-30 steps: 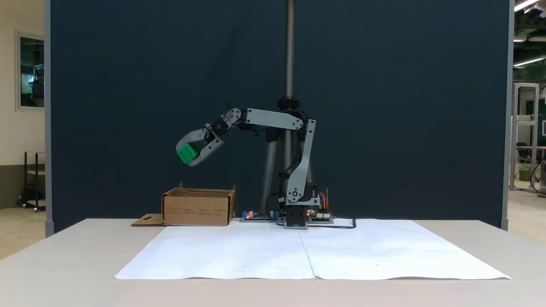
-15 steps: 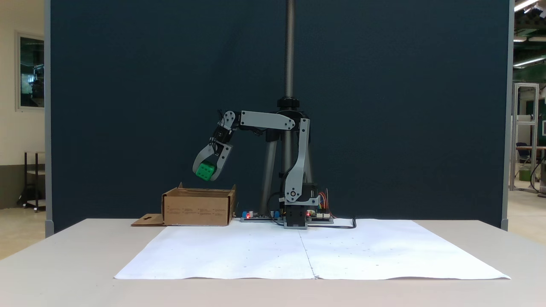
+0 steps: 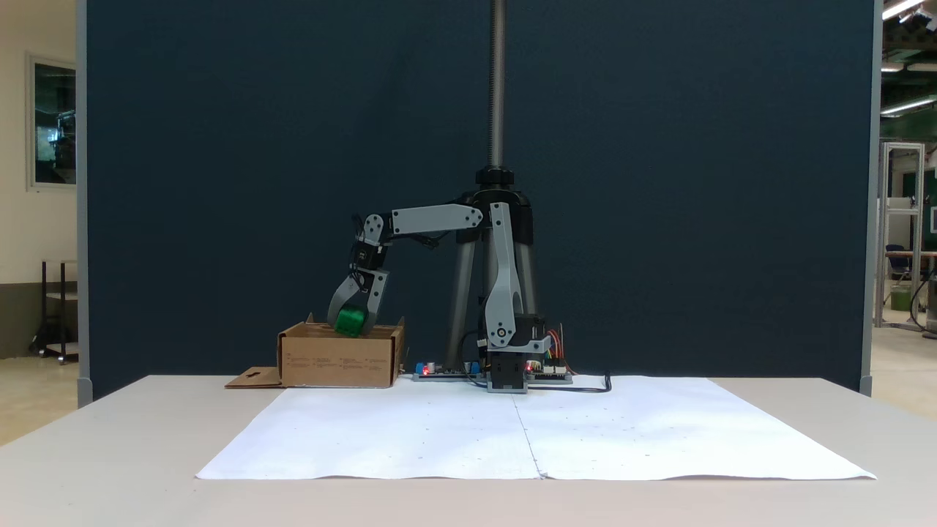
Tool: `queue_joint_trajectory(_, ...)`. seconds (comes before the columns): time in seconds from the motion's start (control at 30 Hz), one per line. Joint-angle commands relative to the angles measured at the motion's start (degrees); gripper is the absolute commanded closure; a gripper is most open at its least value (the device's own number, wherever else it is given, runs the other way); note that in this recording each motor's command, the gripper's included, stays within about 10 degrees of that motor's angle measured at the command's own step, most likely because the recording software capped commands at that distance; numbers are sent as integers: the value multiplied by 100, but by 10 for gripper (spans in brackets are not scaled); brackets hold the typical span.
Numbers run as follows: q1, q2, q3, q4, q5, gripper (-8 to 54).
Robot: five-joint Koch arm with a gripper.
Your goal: Grasp a green dice and put it in the bin.
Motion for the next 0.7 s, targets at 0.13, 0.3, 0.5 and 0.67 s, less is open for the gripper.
queue_joint_trajectory(0.13, -105, 44, -299, -246, -519, 7)
queue_joint_trajectory(0.3, -563, 132, -299, -738, -123, 16)
queue_joint_trajectory(0.5, -1371, 1028, -352, -1811, 782, 28)
queue_joint_trajectory(0.67, -2153, 1986, -571, -1916, 1564, 32)
